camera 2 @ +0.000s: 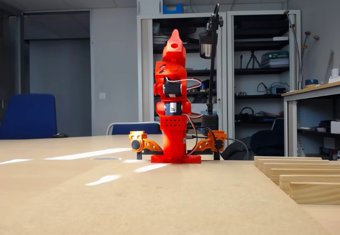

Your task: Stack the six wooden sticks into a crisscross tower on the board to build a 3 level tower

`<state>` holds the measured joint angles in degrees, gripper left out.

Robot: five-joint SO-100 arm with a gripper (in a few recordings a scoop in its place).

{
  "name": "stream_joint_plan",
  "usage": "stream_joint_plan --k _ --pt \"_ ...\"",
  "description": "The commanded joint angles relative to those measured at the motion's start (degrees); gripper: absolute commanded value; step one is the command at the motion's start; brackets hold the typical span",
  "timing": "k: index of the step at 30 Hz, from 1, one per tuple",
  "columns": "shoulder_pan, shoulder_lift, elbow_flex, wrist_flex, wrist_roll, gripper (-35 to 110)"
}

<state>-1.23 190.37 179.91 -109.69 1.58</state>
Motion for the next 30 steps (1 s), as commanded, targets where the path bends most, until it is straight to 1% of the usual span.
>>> stream_joint_plan --k 1,28,30 --pt "0.1 -0.1 0.1 -1.1 1.2 5" --pt "0.1 -0.1 0.1 -1.1 1.1 5" --pt "0.2 -0.1 0.1 -1.1 2.5 5"
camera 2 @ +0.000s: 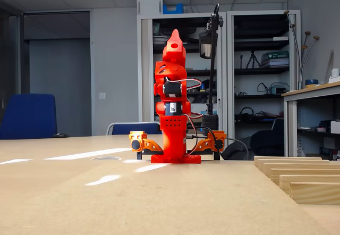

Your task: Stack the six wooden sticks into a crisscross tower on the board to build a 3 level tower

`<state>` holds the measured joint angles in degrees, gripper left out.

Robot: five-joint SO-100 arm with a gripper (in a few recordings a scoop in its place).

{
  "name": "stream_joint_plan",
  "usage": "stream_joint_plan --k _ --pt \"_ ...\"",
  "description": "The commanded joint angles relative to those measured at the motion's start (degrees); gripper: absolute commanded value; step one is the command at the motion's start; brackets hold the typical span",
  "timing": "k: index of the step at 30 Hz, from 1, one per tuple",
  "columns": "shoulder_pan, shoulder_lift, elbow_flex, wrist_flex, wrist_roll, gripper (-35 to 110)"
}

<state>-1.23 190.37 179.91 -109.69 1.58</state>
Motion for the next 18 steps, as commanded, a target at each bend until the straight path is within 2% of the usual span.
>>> stream_joint_plan --k 1,6,10,13,15,18 --pt "0.2 -0.1 0.1 -1.1 5.4 5" --pt "-3.3 0.0 0.1 -0.6 16.0 3" --pt "-23.2 0.0 -3.0 4.5 13.2 3" --pt "-33.5 1.0 -9.7 16.3 12.6 3" --pt "-40.3 4.4 -14.7 31.9 12.2 3" --pt "-46.6 4.0 -23.2 48.8 10.6 0"
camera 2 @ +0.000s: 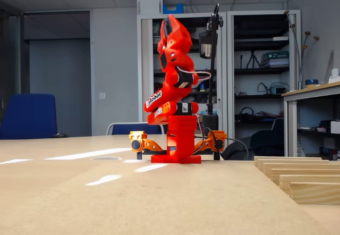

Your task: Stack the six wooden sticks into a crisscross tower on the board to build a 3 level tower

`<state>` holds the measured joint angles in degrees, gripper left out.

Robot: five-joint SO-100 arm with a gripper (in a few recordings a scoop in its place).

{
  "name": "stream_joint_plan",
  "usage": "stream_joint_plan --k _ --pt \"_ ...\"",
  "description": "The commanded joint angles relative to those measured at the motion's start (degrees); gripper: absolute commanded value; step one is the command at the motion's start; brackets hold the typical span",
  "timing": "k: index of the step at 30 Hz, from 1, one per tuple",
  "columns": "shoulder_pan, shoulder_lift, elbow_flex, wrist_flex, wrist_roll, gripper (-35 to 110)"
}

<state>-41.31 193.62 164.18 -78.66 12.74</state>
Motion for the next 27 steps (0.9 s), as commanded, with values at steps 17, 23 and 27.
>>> stream_joint_plan --k 17,23,27 --pt "-38.1 -12.3 -36.2 82.5 2.1 0" --pt "-39.9 -29.9 -49.5 88.0 10.1 0" --pt "-38.6 -39.6 -54.3 89.6 20.1 0"
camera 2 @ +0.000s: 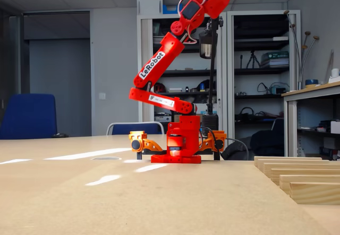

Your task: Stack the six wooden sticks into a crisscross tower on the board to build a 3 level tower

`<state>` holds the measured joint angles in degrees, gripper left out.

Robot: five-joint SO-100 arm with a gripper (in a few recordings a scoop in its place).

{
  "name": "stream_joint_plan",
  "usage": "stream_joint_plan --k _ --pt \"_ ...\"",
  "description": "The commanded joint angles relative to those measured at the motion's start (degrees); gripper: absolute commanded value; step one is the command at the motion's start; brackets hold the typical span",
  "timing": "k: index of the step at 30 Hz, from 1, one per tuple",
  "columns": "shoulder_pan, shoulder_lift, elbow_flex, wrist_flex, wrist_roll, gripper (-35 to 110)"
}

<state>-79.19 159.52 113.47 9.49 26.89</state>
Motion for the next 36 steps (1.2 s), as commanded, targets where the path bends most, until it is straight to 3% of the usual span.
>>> stream_joint_plan --k 1,8,15,19,22,29,36 --pt "-0.9 -7.8 -4.0 1.2 8.0 0" --pt "-1.4 -26.0 -8.0 -0.2 19.8 0" --pt "-2.6 -49.2 -28.7 27.8 28.2 0" --pt "-3.1 -58.2 -35.4 42.8 44.6 0" --pt "-4.0 -62.0 -37.0 51.1 53.7 11" --pt "-7.5 -66.2 -35.7 63.4 66.5 21" --pt "-9.7 -67.4 -27.7 65.6 70.0 22"
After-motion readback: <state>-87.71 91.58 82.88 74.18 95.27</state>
